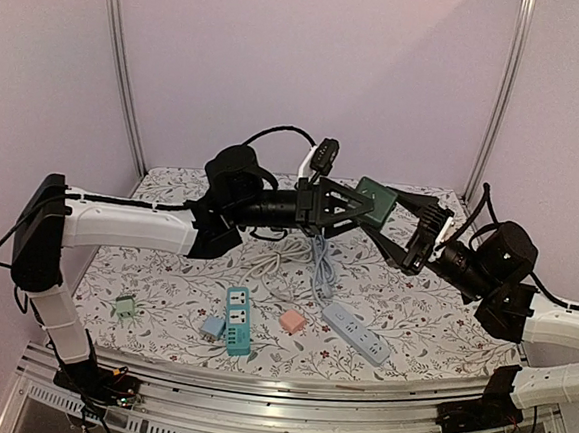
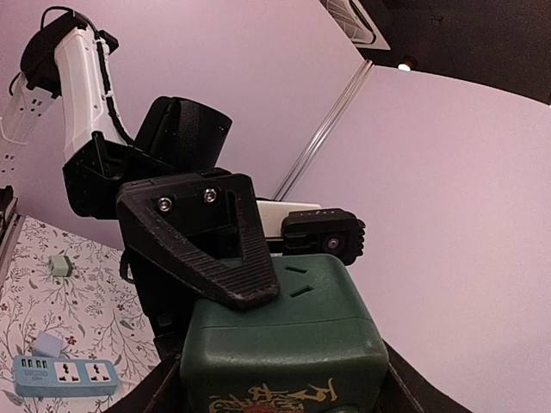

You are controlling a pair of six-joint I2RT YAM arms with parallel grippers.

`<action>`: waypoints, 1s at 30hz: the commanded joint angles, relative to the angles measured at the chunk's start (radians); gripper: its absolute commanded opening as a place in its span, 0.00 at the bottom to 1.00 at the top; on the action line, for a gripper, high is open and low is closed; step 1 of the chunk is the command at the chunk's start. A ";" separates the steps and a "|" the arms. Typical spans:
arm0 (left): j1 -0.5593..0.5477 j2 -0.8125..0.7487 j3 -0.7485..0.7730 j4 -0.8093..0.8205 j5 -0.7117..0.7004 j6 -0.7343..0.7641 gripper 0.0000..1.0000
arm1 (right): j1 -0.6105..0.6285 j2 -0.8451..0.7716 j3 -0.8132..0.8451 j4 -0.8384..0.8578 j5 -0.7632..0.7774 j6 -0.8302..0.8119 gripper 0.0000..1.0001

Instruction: Insert the plug

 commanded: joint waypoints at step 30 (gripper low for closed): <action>0.031 -0.113 -0.078 -0.397 -0.268 0.246 0.99 | 0.049 -0.015 -0.047 -0.076 0.302 0.028 0.00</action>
